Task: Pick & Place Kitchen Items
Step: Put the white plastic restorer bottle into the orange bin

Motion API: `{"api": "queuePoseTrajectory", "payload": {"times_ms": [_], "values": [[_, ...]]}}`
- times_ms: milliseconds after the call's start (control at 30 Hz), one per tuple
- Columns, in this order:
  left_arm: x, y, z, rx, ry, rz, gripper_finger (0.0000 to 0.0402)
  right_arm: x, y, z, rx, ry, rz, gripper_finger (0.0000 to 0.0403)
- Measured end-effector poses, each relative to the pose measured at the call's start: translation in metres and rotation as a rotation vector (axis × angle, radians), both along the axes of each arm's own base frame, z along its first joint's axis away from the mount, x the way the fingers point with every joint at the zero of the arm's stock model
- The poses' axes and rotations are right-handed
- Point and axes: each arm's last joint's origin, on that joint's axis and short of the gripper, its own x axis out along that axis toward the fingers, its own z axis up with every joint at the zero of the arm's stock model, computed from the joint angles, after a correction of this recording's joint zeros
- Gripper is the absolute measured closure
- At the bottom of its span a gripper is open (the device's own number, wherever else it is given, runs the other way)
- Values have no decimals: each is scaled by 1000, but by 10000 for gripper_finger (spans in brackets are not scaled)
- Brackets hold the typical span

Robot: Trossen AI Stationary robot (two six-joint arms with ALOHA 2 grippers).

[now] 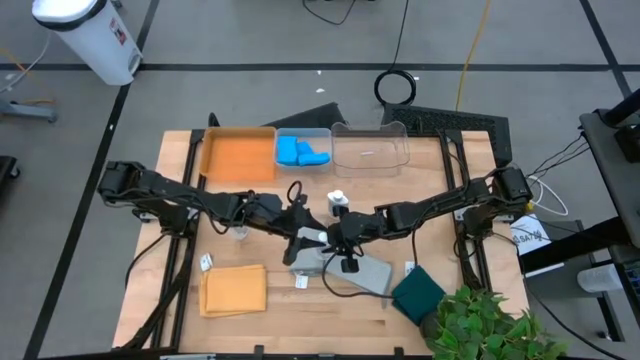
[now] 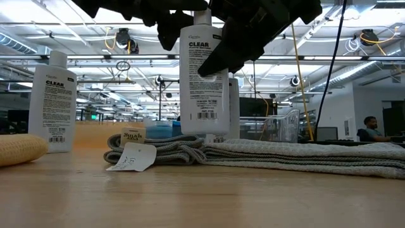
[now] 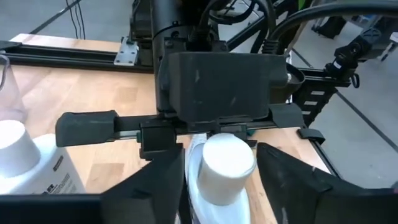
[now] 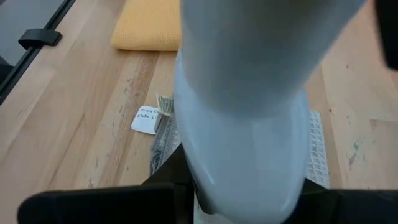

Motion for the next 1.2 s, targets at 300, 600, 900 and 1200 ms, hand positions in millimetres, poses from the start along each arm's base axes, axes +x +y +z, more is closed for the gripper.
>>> {"api": "queuePoseTrajectory", "payload": {"times_ms": [300,600,900,1200], "values": [[11,-1,-13,0,-8,2,235,0,0,0,-2,0,-2,338],[12,2,-10,0,-38,12,266,-1,0,-1,-1,9,-6,334],[8,3,-5,14,-37,35,282,2,0,2,9,-29,-7,307],[-43,14,47,115,-68,185,284,7,-3,14,-27,-145,-75,233]]}}
